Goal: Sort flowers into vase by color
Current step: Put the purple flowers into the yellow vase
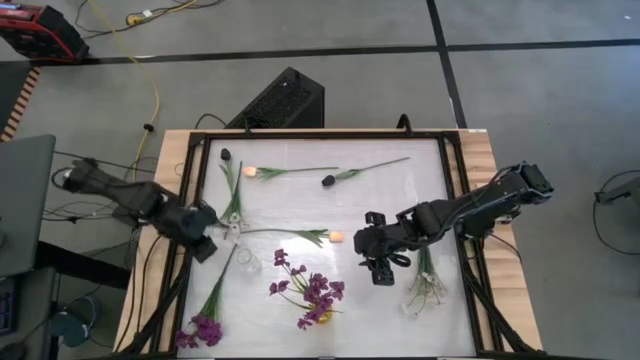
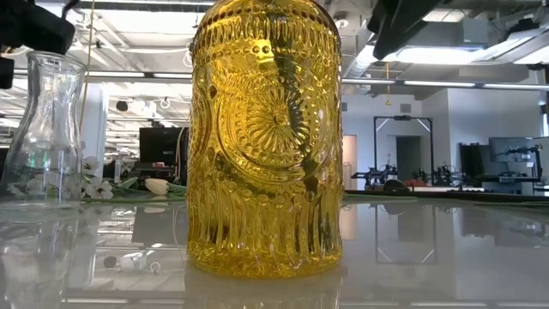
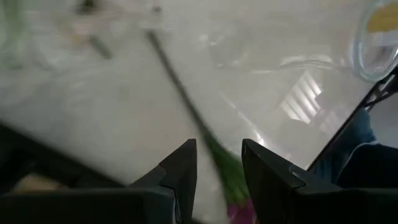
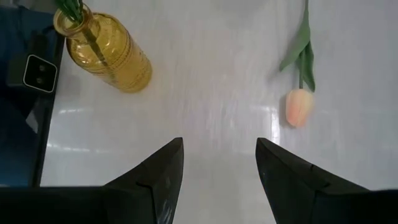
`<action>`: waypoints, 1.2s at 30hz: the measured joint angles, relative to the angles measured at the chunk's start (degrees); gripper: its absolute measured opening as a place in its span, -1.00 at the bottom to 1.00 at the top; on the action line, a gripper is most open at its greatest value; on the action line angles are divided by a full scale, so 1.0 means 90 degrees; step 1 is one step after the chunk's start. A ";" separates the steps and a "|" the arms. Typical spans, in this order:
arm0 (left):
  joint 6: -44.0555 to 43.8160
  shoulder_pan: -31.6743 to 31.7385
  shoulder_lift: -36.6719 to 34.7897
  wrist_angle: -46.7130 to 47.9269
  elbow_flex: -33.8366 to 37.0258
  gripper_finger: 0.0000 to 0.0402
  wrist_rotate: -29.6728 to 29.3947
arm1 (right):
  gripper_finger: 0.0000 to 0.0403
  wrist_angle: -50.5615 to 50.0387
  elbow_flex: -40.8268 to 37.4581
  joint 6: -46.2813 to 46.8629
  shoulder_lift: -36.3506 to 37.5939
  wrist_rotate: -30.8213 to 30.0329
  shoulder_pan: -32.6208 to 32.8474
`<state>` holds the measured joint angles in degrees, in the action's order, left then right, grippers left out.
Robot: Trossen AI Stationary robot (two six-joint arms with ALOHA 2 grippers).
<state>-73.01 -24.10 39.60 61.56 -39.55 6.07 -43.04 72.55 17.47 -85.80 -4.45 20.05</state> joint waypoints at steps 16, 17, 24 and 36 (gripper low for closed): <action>-0.1798 -0.2759 0.2281 -0.2128 0.0286 -0.42 -0.0780 | 0.12 -0.0001 0.0000 -0.0004 0.0000 0.0005 0.0352; -0.1803 -0.2835 0.2417 -0.2224 0.0286 -0.42 -0.0825 | 0.12 -0.0001 0.0001 -0.0017 0.0000 0.0005 0.0373; -0.2227 -0.3064 0.3141 -0.2476 0.0286 -0.29 -0.1076 | 0.12 0.0003 0.0001 -0.0139 0.0000 0.0002 0.0401; -0.2354 -0.3096 0.4167 -0.2587 0.0286 0.21 -0.0641 | 0.12 0.0009 0.0000 -0.0114 0.0000 0.0002 0.0401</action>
<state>-94.19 -51.96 77.10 38.29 -36.97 0.30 -42.96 72.55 16.45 -85.80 -4.43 23.66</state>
